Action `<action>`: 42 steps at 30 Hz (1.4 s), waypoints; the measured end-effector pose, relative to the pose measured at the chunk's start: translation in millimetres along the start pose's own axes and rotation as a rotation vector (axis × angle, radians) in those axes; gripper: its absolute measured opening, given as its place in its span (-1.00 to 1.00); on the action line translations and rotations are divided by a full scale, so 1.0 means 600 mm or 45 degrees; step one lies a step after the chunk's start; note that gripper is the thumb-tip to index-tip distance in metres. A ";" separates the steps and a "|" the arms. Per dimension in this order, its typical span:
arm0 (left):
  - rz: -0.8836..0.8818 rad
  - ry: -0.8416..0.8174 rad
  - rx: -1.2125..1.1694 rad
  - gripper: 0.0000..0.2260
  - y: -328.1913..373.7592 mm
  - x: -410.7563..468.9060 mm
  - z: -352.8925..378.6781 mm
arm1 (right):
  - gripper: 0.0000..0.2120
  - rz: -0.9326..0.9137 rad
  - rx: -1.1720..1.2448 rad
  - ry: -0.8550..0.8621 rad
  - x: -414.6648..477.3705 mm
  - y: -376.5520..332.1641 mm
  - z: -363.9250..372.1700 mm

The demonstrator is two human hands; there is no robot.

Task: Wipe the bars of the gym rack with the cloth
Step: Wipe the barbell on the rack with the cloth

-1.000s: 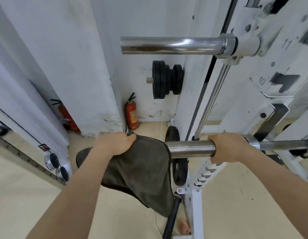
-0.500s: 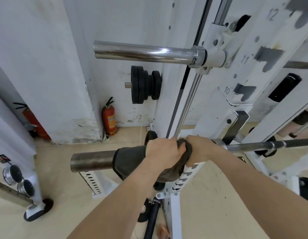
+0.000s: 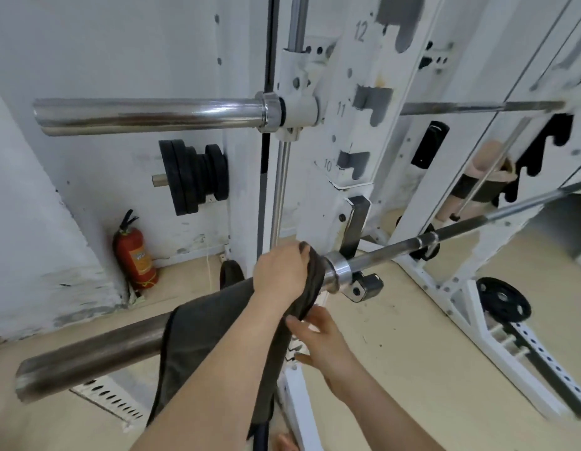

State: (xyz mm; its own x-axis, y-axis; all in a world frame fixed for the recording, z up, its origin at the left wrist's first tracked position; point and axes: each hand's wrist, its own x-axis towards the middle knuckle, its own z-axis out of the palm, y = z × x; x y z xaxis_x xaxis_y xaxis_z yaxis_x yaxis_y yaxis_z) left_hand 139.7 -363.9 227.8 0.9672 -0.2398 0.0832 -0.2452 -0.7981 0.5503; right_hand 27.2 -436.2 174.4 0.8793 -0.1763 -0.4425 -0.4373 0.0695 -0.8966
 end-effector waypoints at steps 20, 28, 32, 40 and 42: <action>0.124 -0.543 0.527 -0.40 0.051 0.008 0.020 | -0.84 -0.207 -0.412 0.088 -0.045 -0.038 -0.178; -0.044 0.107 0.368 -0.83 0.086 -0.060 0.017 | -0.84 -0.380 -0.247 -0.329 -0.002 -0.099 -0.276; -0.295 0.486 -0.085 -0.73 0.207 -0.107 0.075 | -0.83 -0.422 -0.062 -0.563 0.011 -0.141 -0.383; -0.430 0.862 -0.929 -0.64 0.387 -0.077 0.135 | -0.72 -0.522 -0.584 -0.641 0.044 -0.171 -0.552; -0.497 1.042 -1.101 -0.64 0.404 -0.065 0.122 | -0.83 -0.574 -0.830 -0.552 0.072 -0.159 -0.563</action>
State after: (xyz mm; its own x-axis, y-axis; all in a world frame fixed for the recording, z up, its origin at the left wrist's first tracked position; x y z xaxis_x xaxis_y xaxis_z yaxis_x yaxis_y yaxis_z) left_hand 37.9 -588.5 296.8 0.7988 0.5910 0.1127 -0.1099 -0.0409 0.9931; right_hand 43.1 -781.9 245.9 0.9296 0.3424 -0.1364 0.0621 -0.5102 -0.8578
